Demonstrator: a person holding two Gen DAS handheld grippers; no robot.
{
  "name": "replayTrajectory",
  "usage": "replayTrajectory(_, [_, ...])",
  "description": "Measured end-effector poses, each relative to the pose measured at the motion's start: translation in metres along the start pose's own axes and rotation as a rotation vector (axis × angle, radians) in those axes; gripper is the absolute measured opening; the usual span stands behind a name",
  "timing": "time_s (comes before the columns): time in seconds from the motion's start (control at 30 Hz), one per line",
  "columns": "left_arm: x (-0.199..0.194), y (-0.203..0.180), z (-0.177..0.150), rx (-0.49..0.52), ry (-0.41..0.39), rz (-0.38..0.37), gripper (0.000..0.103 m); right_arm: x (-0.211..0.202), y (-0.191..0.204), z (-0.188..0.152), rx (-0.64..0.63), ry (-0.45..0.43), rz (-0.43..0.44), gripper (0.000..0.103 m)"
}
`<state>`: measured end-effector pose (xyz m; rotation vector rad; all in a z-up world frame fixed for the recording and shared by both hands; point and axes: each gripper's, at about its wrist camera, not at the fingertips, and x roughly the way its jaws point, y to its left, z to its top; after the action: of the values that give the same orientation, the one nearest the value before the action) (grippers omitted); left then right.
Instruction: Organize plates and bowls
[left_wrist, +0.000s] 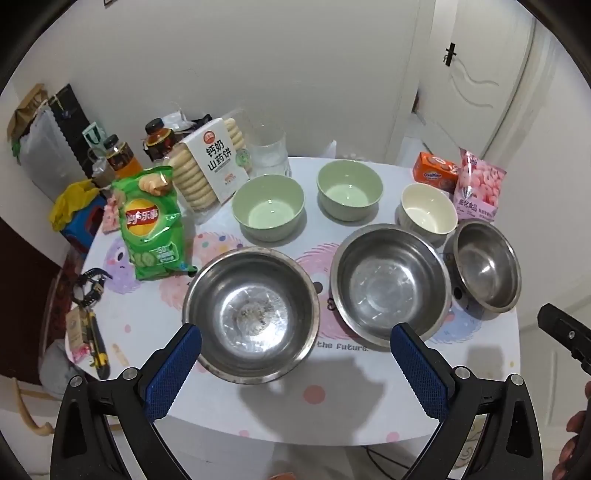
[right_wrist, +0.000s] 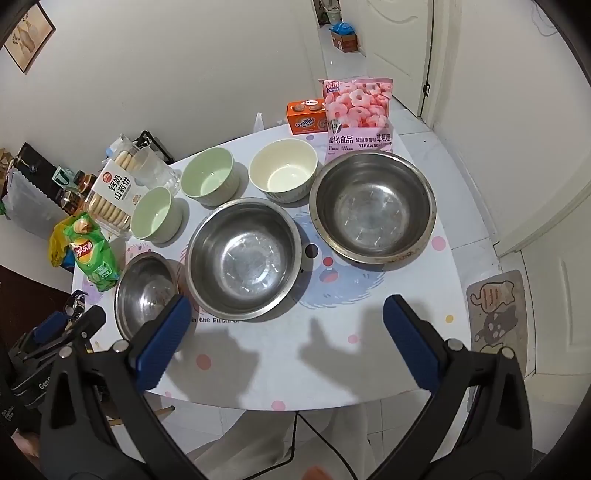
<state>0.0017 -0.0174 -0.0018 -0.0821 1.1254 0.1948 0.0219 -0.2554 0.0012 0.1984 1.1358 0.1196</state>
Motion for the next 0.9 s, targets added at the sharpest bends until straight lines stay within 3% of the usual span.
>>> replayTrajectory(0.23, [0.0019,-0.0009,-0.0006,-0.007,0.021,0.026,0.103,0.0005,-0.0001,0.0017,-0.007,0.0,-0.002,0.103])
replayTrajectory(0.9, [0.003,0.0033,-0.0031,-0.024,0.033,-0.018,0.103,-0.0007,0.0045,0.0027,-0.046,-0.004,-0.058,0.103])
